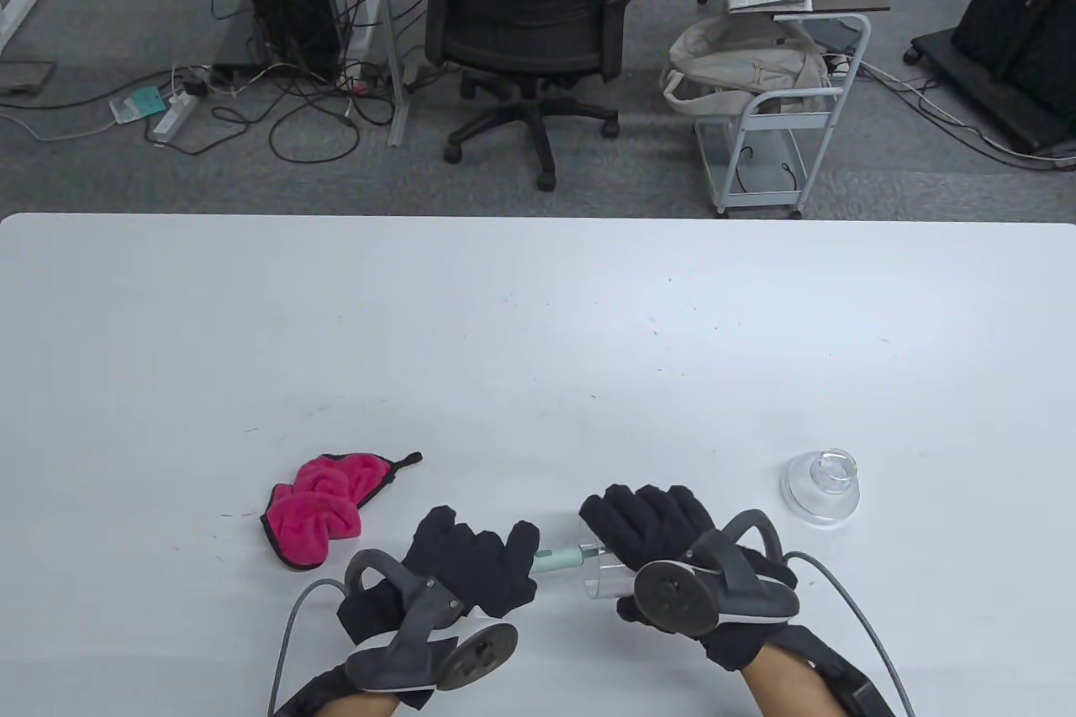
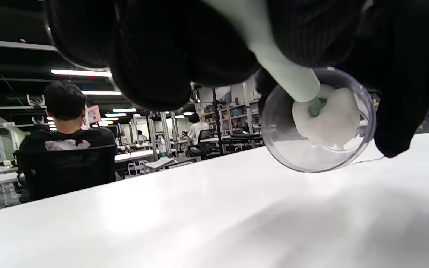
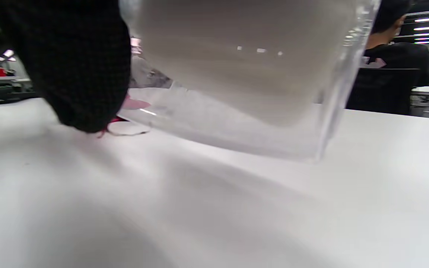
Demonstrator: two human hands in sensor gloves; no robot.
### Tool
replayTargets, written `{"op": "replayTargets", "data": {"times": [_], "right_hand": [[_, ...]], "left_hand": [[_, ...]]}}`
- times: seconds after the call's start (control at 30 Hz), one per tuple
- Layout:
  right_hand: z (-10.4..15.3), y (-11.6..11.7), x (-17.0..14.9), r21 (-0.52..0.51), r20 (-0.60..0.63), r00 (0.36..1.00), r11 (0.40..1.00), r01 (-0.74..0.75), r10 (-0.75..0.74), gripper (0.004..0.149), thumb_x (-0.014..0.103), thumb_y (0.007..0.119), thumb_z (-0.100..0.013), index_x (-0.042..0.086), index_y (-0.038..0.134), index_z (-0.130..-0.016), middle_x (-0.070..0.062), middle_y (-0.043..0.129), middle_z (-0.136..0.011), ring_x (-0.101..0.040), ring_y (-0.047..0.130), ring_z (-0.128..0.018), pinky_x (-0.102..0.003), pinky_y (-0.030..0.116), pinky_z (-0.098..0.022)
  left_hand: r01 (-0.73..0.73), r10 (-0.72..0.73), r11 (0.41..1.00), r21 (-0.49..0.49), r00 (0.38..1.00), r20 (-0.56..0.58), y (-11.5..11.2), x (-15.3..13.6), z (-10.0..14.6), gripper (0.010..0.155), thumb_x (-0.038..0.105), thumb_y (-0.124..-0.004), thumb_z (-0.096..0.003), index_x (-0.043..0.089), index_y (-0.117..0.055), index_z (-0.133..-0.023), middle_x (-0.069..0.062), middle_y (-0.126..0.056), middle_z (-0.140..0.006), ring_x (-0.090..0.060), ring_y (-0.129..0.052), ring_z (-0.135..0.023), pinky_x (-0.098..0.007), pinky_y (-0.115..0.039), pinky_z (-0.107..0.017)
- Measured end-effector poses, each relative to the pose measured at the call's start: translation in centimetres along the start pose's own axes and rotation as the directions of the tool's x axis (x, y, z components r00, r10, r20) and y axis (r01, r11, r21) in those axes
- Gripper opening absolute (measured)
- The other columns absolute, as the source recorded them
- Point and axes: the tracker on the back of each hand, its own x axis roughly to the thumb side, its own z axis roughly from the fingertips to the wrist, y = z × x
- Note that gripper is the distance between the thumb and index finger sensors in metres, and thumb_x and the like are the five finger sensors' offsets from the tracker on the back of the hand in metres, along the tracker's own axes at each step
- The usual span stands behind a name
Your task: Brush the shaker cup with the cup brush
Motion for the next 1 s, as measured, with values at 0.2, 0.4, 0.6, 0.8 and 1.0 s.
{"op": "replayTargets", "data": {"times": [0.2,0.4,0.6,0.8,1.0], "right_hand": [[0.5,-1.0,-1.4,-0.128,-0.053,0.995,0.988,-0.085,0.079,0.105,0.053,0.094,-0.038,0.025,0.022,-0.109,-0.015,0.050,-0.113,-0.045,0.068,-0.101,-0.067,0.058,-0.074],[0.8,-0.8,-2.5,0.031,-0.109,0.992,0.998,-0.057,0.060,0.104,0.053,0.094,-0.039,0.024,0.023,-0.110,-0.016,0.049,-0.114,-0.046,0.068,-0.101,-0.067,0.058,-0.074],[0.0,0.1,-0.7,0.026,-0.010,0.999,0.999,0.037,-0.037,0.105,0.052,0.095,-0.038,0.022,0.026,-0.111,-0.017,0.051,-0.113,-0.046,0.071,-0.098,-0.066,0.061,-0.073],[0.4,-0.4,-1.3,-0.066,-0.015,0.998,0.996,0.058,-0.060,0.105,0.054,0.095,-0.037,0.023,0.026,-0.110,-0.015,0.052,-0.113,-0.045,0.073,-0.097,-0.065,0.062,-0.073],[1.5,-1.2,-4.1,-0.114,-0.126,0.988,0.990,0.079,-0.094,0.105,0.054,0.095,-0.037,0.022,0.026,-0.110,-0.015,0.052,-0.113,-0.045,0.073,-0.097,-0.066,0.062,-0.072]], "left_hand": [[-0.085,0.085,0.996,-0.038,0.996,-0.010,-0.4,-0.5,-0.1,0.056,0.050,-0.076,-0.0520,0.023,-0.073,-0.101,0.001,-0.099,-0.060,-0.025,-0.102,-0.050,-0.060,-0.076,-0.064],[-0.002,0.004,0.999,0.037,0.999,-0.050,0.8,-1.1,0.6,0.056,0.049,-0.077,-0.0513,0.023,-0.074,-0.100,0.001,-0.099,-0.060,-0.025,-0.102,-0.050,-0.061,-0.076,-0.063],[-0.021,0.021,1.000,-0.016,1.000,-0.019,0.1,-0.5,0.2,0.055,0.050,-0.076,-0.0512,0.024,-0.074,-0.100,0.001,-0.100,-0.061,-0.025,-0.103,-0.050,-0.061,-0.077,-0.062],[-0.064,0.061,0.989,-0.130,0.998,-0.029,-0.6,-0.3,-0.3,0.055,0.050,-0.074,-0.0522,0.026,-0.072,-0.102,0.001,-0.099,-0.062,-0.025,-0.103,-0.051,-0.061,-0.075,-0.064],[-0.078,0.066,0.991,-0.113,0.993,-0.101,0.2,-1.2,0.0,0.056,0.050,-0.072,-0.0537,0.024,-0.070,-0.104,0.001,-0.099,-0.062,-0.025,-0.103,-0.051,-0.061,-0.076,-0.064]]}}
